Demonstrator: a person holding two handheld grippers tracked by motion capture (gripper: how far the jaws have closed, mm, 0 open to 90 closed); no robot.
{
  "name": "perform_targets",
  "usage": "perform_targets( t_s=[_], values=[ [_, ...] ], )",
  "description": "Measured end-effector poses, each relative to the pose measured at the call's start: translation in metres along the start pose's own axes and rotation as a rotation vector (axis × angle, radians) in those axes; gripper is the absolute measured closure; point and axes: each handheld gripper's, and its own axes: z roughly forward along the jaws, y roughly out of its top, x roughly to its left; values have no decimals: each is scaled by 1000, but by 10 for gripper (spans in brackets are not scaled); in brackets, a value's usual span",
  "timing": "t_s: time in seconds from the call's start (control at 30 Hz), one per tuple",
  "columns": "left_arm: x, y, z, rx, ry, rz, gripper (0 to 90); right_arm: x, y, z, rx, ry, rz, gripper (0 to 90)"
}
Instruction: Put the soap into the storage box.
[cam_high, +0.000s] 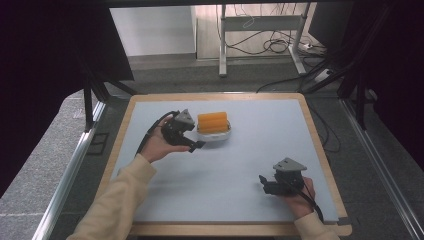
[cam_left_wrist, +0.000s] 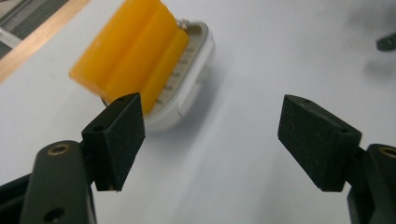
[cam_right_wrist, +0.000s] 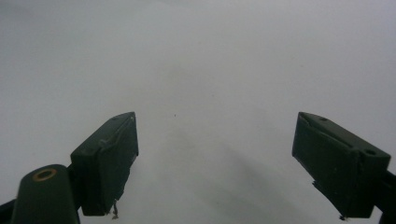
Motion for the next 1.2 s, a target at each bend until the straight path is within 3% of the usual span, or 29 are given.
perform_targets(
  t_s=[0.17,0.27,0.4,0.7,0.9,1.2],
  values=[
    [-15,-26,-20,-5,22,-38,219,0,0,0,-1,0,-2,150],
    [-23,-42,-31,-18,61,-87,190,1,1,-1,-4,-1,-3,150],
    [-37,-64,-45,-40,92,-91,210,2,1,-2,-8,-2,-7,150],
    [-50,-114,-61,-28,92,-162,210,4,1,0,-6,7,-24,150],
    [-48,-128,-60,-14,101,-199,209,4,1,-1,-5,-1,-22,150],
    [-47,-135,-61,-19,106,-212,211,3,2,-2,-18,0,-24,150]
  ],
)
